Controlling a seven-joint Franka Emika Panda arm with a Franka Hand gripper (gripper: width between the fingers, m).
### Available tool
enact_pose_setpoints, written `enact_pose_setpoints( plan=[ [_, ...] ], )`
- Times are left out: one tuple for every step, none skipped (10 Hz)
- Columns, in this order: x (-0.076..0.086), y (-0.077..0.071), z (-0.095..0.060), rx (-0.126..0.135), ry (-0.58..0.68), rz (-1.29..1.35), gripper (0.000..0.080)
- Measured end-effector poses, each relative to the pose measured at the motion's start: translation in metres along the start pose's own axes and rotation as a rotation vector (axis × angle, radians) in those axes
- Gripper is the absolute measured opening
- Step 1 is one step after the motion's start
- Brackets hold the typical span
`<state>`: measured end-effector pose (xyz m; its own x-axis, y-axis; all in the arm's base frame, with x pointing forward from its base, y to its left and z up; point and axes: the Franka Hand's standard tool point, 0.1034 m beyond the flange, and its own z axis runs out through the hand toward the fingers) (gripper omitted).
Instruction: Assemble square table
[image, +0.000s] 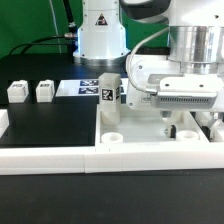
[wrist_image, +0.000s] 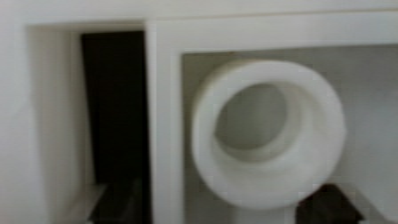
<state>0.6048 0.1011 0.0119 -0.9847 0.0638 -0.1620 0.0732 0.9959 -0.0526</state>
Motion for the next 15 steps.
enact_pose_setpoints(
  plan=[
    [-0.001, -0.004, 0.0, 0.004, 0.0, 0.005, 0.0594],
    [-0.001, -0.006, 0.001, 0.006, 0.0, 0.008, 0.0594],
    [-0.001, -0.007, 0.001, 0.006, 0.0, 0.009, 0.064],
    [-0.001, -0.007, 0.001, 0.006, 0.0, 0.01, 0.0647],
    [-0.001, -0.007, 0.001, 0.006, 0.001, 0.01, 0.0647],
    [-0.001, -0.007, 0.002, 0.006, 0.001, 0.01, 0.0647],
    [-0.003, -0.005, -0.003, 0.009, -0.003, 0.031, 0.0649],
    [-0.01, -0.006, -0.025, 0.041, -0.015, 0.051, 0.0649],
    [-0.017, -0.007, -0.052, 0.048, -0.049, 0.049, 0.0649],
    [-0.019, -0.013, -0.071, 0.068, -0.063, 0.057, 0.0649],
    [-0.028, -0.028, -0.095, 0.1, -0.082, 0.087, 0.0649],
    [-0.036, -0.038, -0.113, 0.111, -0.106, 0.095, 0.0649],
    [-0.043, -0.054, -0.125, 0.112, -0.132, 0.142, 0.0649],
    [-0.038, -0.069, -0.122, 0.091, -0.148, 0.256, 0.0649],
    [-0.036, -0.07, -0.12, 0.094, -0.141, 0.326, 0.0649]
  ],
)
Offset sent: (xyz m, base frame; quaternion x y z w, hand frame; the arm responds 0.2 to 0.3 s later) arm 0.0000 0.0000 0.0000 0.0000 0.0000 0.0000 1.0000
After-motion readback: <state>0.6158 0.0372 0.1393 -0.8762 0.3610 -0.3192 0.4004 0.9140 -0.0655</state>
